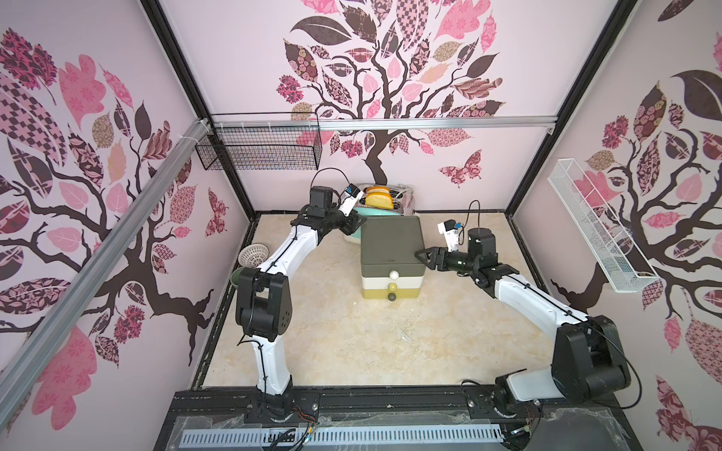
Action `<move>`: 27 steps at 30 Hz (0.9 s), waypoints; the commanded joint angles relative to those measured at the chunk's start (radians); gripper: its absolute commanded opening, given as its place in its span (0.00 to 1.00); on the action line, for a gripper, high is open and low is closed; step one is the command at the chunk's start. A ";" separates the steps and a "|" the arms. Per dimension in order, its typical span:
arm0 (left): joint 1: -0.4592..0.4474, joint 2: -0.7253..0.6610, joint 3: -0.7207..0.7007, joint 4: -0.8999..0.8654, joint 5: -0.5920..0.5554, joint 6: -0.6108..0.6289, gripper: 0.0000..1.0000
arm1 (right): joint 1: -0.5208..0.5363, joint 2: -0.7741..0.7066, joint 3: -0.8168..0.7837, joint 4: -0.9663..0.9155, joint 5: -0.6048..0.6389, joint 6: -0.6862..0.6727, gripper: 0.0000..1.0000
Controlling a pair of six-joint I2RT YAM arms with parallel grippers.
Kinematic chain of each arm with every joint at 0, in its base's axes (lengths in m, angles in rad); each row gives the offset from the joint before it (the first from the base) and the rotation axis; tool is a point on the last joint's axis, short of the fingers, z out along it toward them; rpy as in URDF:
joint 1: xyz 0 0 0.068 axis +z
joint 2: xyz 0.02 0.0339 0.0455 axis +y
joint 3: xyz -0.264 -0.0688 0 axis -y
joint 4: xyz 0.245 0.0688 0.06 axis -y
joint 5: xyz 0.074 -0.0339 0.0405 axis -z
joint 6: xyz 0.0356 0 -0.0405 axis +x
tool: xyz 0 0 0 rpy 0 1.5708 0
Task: Take the sponge out of the drawer
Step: Adjust the storage box at the center of the board.
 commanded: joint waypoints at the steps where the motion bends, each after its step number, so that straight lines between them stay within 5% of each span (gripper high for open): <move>1: 0.005 0.018 -0.020 -0.051 0.044 0.025 0.46 | 0.016 0.034 0.037 -0.015 -0.024 -0.028 0.59; 17: 0.005 0.086 0.108 -0.309 0.237 0.145 0.29 | 0.016 0.146 0.192 -0.152 -0.099 -0.149 0.58; 27: 0.003 -0.039 -0.077 -0.219 0.255 0.065 0.28 | -0.011 0.314 0.360 -0.180 -0.256 -0.180 0.57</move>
